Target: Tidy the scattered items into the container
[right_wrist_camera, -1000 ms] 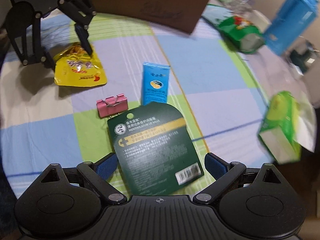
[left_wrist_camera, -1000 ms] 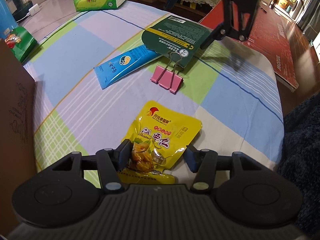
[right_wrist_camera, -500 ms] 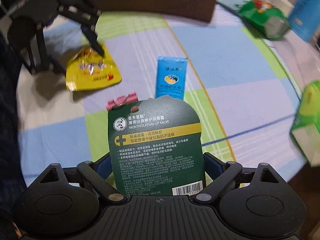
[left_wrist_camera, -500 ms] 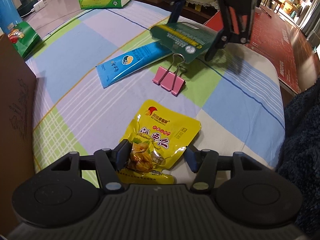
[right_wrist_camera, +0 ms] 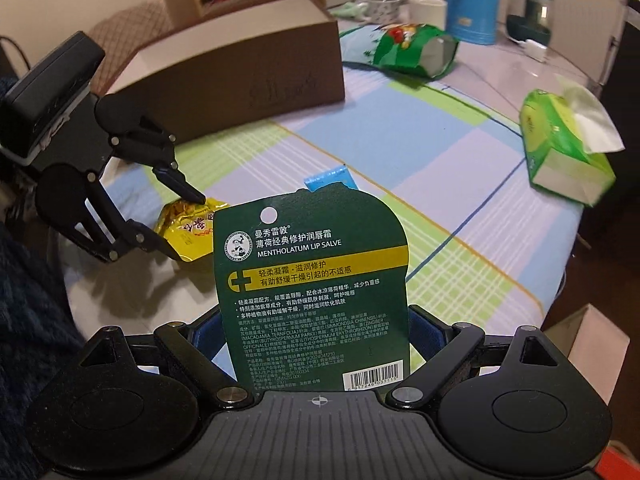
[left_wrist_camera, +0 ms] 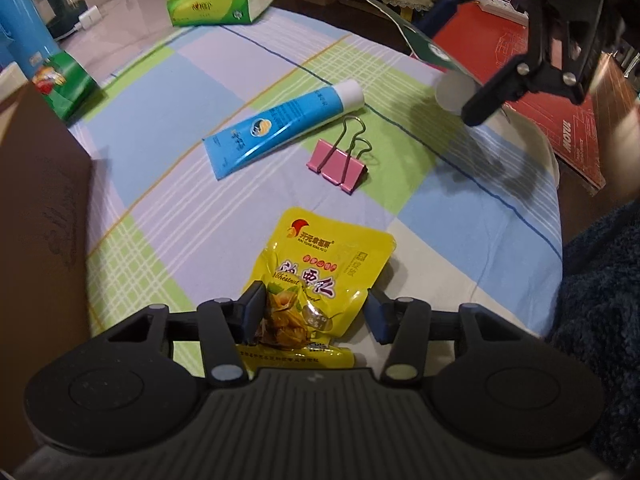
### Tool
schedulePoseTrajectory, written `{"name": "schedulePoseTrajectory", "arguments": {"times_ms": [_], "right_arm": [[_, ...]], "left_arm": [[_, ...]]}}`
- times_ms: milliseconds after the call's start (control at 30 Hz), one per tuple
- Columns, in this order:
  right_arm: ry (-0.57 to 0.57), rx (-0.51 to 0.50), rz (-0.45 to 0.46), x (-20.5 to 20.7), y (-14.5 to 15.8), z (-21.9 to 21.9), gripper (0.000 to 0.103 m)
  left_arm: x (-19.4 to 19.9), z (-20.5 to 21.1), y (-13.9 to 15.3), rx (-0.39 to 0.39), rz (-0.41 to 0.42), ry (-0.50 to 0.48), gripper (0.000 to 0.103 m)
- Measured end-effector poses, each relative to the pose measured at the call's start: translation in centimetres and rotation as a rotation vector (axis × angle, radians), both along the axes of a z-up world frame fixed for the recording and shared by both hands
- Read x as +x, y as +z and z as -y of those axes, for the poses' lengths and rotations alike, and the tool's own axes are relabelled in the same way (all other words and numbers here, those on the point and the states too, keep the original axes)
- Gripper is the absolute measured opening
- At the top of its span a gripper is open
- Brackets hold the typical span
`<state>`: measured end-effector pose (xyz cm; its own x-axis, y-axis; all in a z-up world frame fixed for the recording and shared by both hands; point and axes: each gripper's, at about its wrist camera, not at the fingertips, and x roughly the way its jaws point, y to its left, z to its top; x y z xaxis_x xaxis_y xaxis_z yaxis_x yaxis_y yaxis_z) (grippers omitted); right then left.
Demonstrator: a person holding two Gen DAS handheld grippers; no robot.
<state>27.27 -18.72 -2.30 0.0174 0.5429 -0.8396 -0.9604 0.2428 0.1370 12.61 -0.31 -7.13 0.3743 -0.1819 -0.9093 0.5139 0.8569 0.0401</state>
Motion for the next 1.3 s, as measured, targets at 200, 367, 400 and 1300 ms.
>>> {"name": "schedulePoseTrajectory", "arguments": {"times_ms": [200, 367, 400, 1300], "right_arm": [[-0.042, 0.023, 0.032, -1.4, 1.4, -0.2, 0.091], [-0.049, 0.049, 0.065, -2.1, 3.0, -0.5, 0.091], [-0.049, 0.053, 0.071, -2.2, 3.3, -0.6, 0.091], [0.039, 0.205, 0.160, -4.9, 10.8, -10.1, 0.091]], "left_arm": [[-1.5, -0.3, 3.1, 0.009, 0.066, 0.014, 0.047], [-2.5, -1.0, 6.0, 0.021, 0.127, 0.028, 0.047], [-2.6, -1.2, 6.5, 0.025, 0.136, 0.032, 0.047], [-8.0, -13.8, 16.6, 0.196, 0.332, 0.244, 0.047]]}}
